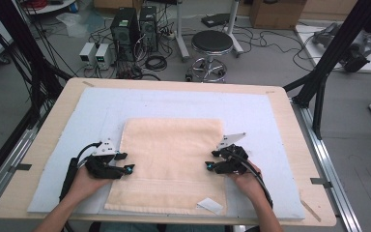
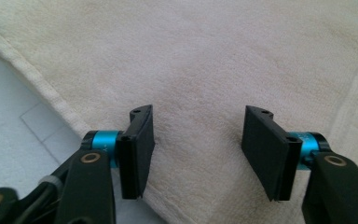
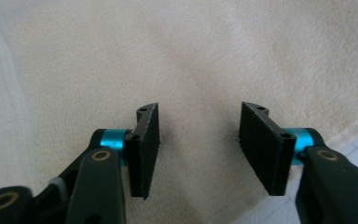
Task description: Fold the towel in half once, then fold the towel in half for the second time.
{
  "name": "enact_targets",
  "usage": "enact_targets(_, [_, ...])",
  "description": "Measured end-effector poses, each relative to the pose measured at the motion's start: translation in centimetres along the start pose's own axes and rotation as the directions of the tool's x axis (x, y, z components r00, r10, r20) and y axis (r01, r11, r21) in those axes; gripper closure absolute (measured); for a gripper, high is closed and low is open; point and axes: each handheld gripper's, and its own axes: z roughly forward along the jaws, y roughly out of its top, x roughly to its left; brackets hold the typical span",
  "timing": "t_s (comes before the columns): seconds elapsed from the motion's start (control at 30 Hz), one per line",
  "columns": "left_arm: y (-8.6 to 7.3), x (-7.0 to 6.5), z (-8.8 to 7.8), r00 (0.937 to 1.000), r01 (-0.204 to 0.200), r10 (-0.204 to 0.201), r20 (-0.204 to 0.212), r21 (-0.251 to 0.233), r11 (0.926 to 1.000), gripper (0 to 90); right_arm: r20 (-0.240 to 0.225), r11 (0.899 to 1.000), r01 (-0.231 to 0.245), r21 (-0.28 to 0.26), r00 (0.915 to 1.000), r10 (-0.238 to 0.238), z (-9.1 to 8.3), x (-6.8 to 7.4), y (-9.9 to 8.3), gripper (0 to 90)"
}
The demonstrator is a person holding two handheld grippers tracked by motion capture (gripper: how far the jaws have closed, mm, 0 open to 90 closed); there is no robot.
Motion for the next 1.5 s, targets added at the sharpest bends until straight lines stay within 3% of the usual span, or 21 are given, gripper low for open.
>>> enact_targets(0.13, [0.2,0.0,-0.2,1.0000,0.001,-0.001,-0.001,-0.002,1.0000,37.9,-0.011,0.999,-0.026,-0.030,0.9996,0.026,-0.4,-0.1,0.0,38.9])
enact_targets(0.43, [0.3,0.2,-1.5,0.9995,0.031,-0.032,-0.009,-0.041,0.9987,26.7,0.056,0.996,-0.029,-0.083,0.9979,0.034,-1.3,0.3,0.3,24.7])
enact_targets(0.83, [0.6,0.3,-2.0,0.9986,0.040,-0.042,-0.031,-0.068,0.9969,20.8,0.063,0.987,-0.025,-0.156,0.9974,0.035,-2.7,0.6,0.8,21.0])
enact_targets(1.33, [0.8,0.5,-2.1,0.9991,0.024,-0.026,-0.034,-0.069,0.9973,20.8,0.062,0.990,-0.019,-0.142,0.9977,0.028,-2.4,0.5,0.9,20.9])
enact_targets(1.5, [1.2,1.3,-2.0,0.9981,0.044,-0.046,-0.040,-0.059,0.9973,21.9,0.053,0.992,-0.033,-0.124,0.9978,0.040,-2.3,-0.1,1.1,21.0])
